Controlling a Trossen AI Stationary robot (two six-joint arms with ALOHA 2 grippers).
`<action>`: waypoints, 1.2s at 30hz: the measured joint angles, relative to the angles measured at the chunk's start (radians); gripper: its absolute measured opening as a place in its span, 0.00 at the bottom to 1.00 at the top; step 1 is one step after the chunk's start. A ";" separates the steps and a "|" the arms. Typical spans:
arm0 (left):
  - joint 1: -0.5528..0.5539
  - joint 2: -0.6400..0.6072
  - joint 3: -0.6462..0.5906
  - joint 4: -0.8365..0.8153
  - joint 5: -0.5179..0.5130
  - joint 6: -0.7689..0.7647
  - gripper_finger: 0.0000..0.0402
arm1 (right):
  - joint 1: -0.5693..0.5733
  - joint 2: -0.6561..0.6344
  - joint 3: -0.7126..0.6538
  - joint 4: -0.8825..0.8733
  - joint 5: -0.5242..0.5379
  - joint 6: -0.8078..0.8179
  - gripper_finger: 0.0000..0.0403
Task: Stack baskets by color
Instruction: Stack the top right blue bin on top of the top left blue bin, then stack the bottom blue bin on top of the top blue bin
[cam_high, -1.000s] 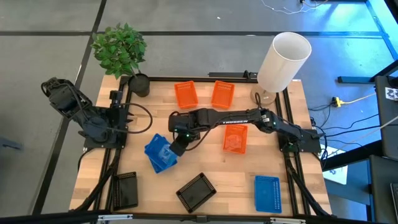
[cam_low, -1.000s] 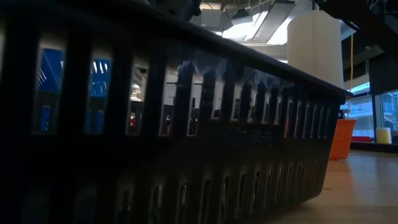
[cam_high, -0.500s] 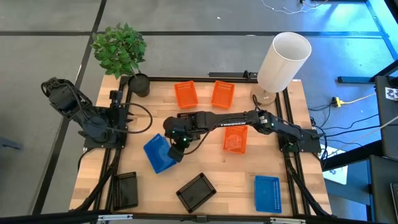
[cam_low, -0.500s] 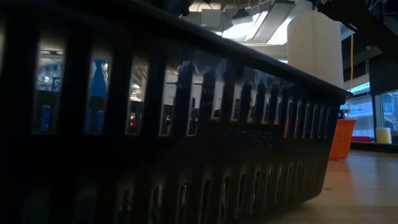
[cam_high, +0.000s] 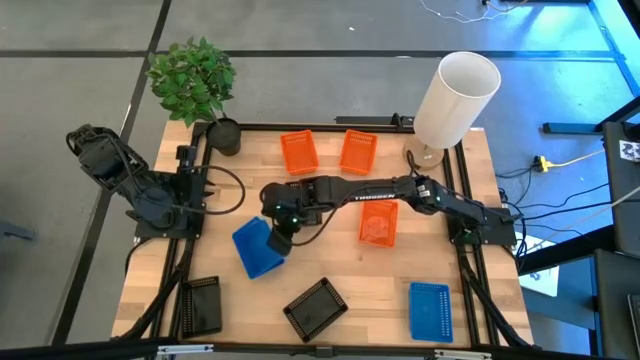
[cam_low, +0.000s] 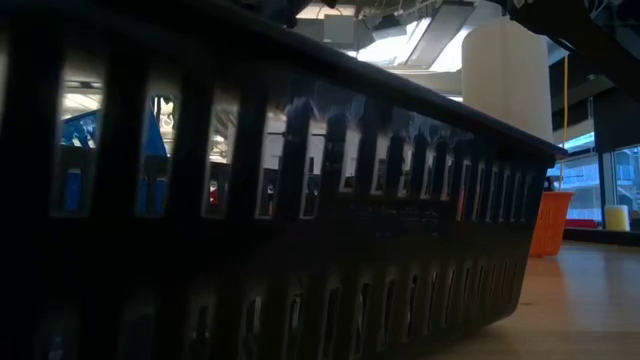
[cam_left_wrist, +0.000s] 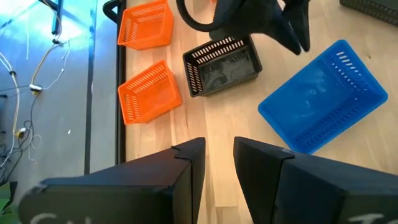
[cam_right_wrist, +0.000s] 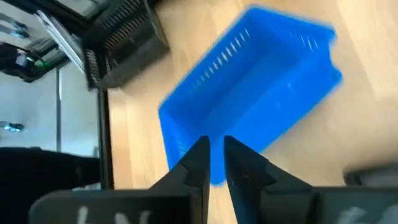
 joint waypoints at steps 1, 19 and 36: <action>0.000 0.000 0.000 0.000 0.000 0.000 0.19 | 0.000 0.006 0.000 0.029 0.000 -0.013 0.11; 0.000 0.000 0.000 0.000 0.002 -0.001 0.19 | -0.026 0.095 0.002 0.092 -0.016 -0.097 0.11; 0.000 0.002 -0.008 0.001 0.002 -0.266 0.19 | -0.052 -0.157 0.011 -0.341 0.233 -0.018 0.11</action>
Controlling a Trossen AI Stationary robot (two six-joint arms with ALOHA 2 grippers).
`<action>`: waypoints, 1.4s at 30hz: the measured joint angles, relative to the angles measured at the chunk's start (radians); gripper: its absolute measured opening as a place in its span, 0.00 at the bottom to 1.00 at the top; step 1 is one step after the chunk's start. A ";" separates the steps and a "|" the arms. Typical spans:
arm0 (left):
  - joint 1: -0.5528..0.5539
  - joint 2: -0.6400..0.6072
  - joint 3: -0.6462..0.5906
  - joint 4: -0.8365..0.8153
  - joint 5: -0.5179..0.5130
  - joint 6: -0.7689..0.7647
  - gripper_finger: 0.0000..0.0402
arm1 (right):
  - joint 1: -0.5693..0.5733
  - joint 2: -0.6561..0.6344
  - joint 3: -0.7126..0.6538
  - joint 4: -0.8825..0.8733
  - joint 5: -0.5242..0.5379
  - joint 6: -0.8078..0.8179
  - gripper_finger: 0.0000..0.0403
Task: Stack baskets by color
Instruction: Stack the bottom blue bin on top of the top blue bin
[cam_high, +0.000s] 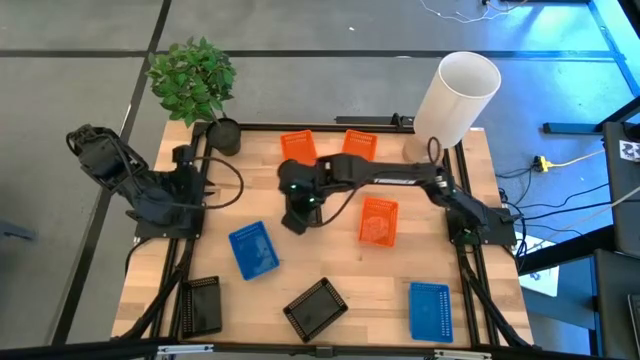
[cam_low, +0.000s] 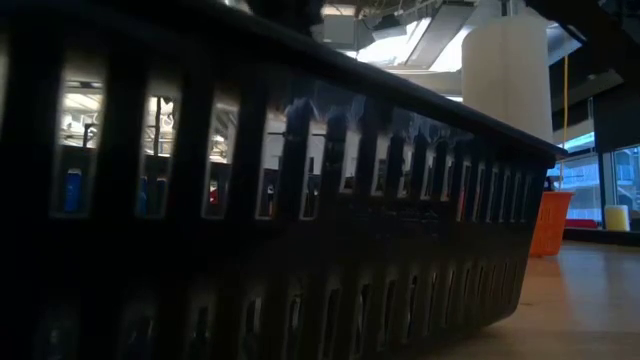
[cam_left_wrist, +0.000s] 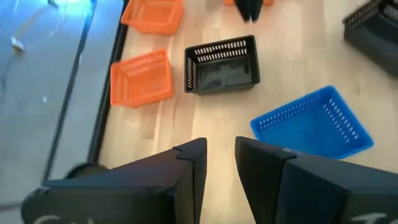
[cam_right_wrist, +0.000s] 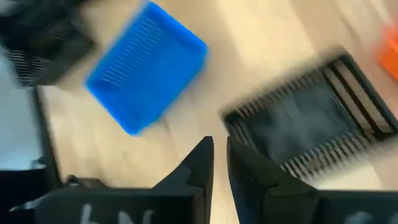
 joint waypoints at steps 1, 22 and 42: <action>0.000 0.001 -0.011 -0.001 0.000 -0.035 0.19 | 0.000 -0.010 0.000 -0.048 0.022 0.028 0.11; 0.000 0.015 -0.270 0.184 0.052 -0.304 0.19 | 0.154 -0.350 -0.076 -0.415 0.204 0.233 0.01; 0.000 0.015 -0.270 0.200 0.045 -0.302 0.19 | 0.368 -0.806 -0.860 -0.353 -0.201 0.575 0.08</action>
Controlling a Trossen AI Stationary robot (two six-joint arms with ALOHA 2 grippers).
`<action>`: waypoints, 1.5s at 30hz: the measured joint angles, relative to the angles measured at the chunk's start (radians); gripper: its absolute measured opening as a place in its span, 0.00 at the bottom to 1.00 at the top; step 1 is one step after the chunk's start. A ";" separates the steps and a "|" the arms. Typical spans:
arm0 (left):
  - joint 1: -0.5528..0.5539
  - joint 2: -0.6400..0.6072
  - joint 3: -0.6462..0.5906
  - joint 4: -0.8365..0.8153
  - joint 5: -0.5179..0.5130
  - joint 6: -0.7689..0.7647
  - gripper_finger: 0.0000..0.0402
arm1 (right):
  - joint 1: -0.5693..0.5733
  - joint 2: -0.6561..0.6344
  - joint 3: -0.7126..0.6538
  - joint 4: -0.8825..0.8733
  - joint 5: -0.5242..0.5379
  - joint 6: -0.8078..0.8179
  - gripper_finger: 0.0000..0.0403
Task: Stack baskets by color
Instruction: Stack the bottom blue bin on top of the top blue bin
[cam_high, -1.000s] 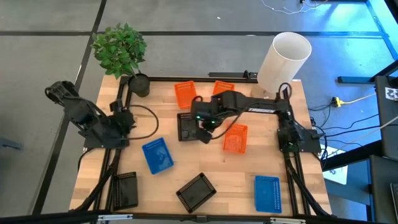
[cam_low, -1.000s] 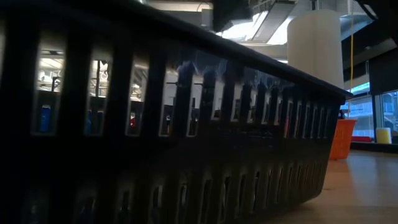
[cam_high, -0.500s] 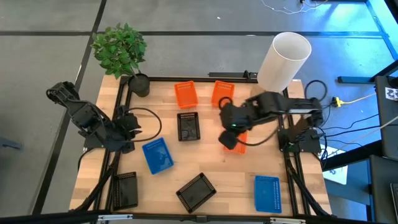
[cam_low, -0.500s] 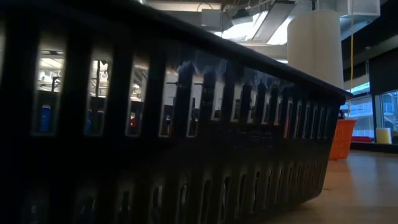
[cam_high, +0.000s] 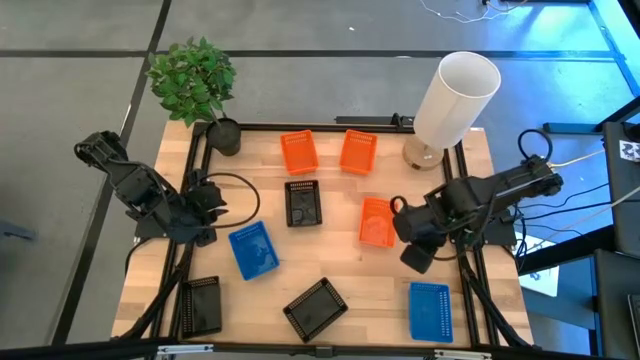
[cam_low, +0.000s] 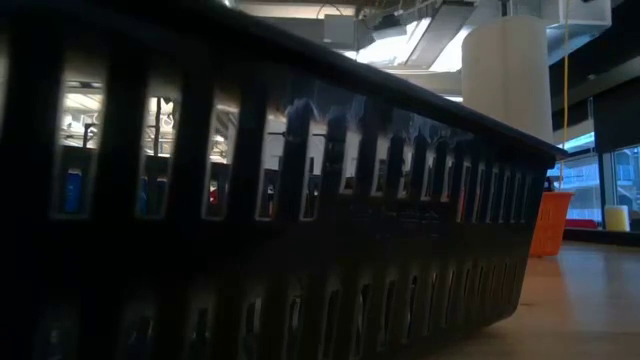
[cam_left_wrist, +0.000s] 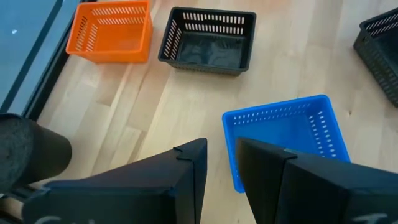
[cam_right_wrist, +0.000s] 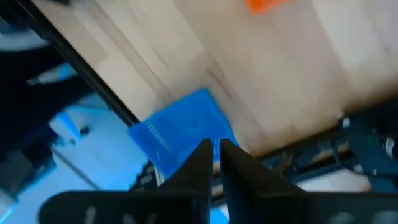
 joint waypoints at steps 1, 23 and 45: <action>0.001 0.000 0.000 0.000 -0.001 0.001 0.19 | -0.002 0.000 -0.021 0.000 -0.023 -0.011 0.09; 0.008 0.000 0.000 -0.002 0.003 0.026 0.19 | 0.115 0.001 -0.401 0.377 -0.151 -0.392 0.35; 0.008 0.000 0.000 -0.002 0.002 0.027 0.19 | 0.150 0.001 -0.627 0.641 -0.144 -0.366 0.35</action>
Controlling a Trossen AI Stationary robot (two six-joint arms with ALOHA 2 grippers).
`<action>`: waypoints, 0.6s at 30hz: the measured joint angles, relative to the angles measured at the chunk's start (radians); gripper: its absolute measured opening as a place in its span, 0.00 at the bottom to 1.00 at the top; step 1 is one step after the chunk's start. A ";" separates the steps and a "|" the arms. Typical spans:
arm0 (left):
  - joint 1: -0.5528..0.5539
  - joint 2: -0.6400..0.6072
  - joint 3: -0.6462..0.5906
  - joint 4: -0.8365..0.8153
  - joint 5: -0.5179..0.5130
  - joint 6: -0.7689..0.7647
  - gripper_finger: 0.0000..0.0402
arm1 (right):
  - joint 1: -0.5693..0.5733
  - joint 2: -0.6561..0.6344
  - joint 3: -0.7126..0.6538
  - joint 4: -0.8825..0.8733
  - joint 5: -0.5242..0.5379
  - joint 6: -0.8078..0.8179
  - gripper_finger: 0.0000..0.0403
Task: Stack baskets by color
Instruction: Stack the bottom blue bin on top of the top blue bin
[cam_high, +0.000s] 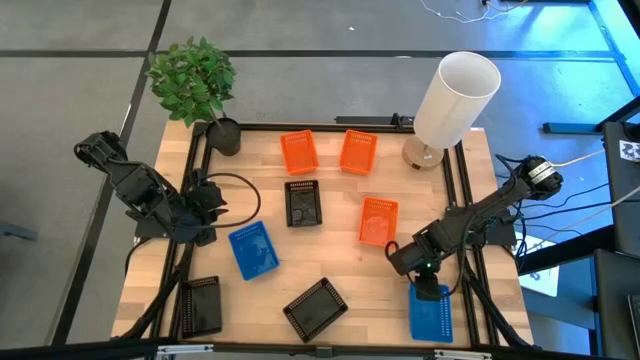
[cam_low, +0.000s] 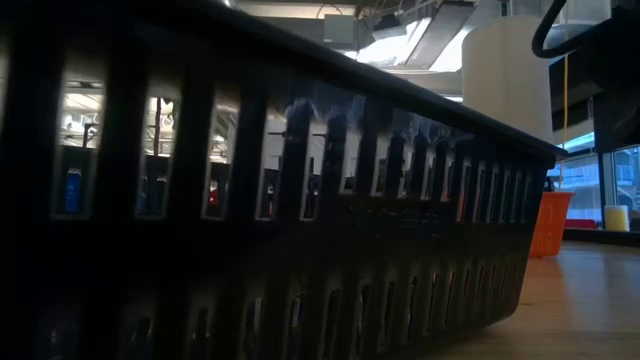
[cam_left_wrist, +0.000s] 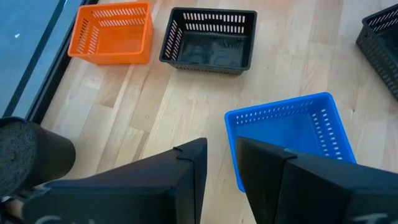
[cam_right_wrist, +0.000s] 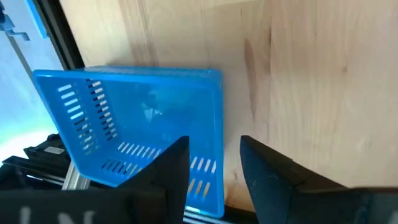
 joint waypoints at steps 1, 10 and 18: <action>0.000 0.000 0.000 0.000 0.000 0.000 0.19 | 0.000 0.000 -0.008 0.014 0.000 0.000 0.35; 0.000 0.000 0.000 0.003 0.000 0.000 0.19 | 0.001 0.000 -0.095 0.176 -0.001 0.078 0.35; 0.000 0.000 0.000 0.003 0.000 -0.001 0.19 | 0.001 0.000 -0.180 0.322 0.048 0.136 0.32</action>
